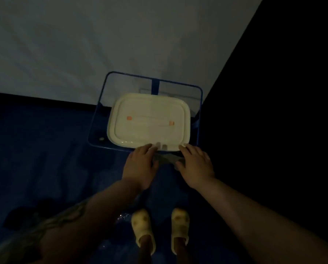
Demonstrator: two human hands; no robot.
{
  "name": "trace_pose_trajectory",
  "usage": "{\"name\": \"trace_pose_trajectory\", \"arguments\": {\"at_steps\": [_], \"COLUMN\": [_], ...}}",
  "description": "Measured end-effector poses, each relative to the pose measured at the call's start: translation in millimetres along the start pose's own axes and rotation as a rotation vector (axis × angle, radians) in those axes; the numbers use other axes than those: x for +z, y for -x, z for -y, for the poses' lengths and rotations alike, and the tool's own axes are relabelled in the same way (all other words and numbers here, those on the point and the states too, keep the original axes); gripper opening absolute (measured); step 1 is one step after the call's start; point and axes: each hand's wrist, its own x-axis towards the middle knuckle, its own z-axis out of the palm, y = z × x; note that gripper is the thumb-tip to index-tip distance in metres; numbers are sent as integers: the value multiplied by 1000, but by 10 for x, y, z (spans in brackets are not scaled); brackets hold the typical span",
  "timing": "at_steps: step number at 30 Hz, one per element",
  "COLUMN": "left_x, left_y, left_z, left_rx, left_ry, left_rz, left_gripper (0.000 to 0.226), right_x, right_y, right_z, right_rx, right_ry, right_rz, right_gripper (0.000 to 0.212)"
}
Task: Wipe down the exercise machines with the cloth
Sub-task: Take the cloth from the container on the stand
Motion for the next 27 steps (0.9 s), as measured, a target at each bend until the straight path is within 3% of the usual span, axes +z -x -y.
{"name": "trace_pose_trajectory", "arguments": {"at_steps": [4,7,12,17,22,27], "left_x": [270,371,390,318,17,-571], "left_y": [-36,-81,-106,-88,52,356], "left_z": [98,171,251,243,201,221], "left_rx": [33,26,45,28,-8,-97], "left_ry": [14,30,74,110,109,157], "left_rz": [20,9,-15,-1,1,-111], "left_gripper": [52,65,74,77,54,53], "right_x": [256,408,435,314,-19,-512], "right_y": [-114,-228,-324,-302,-171,78], "right_z": [0,39,75,70,156,487], "right_rx": [-18,-33,-11,17,-102,-257], "right_ry": [-10,-50,-34,-25,-26,-56], "right_rz": [1,-13,-69,-25,-63,-85], "right_gripper": [56,54,24,27,24,22]}}
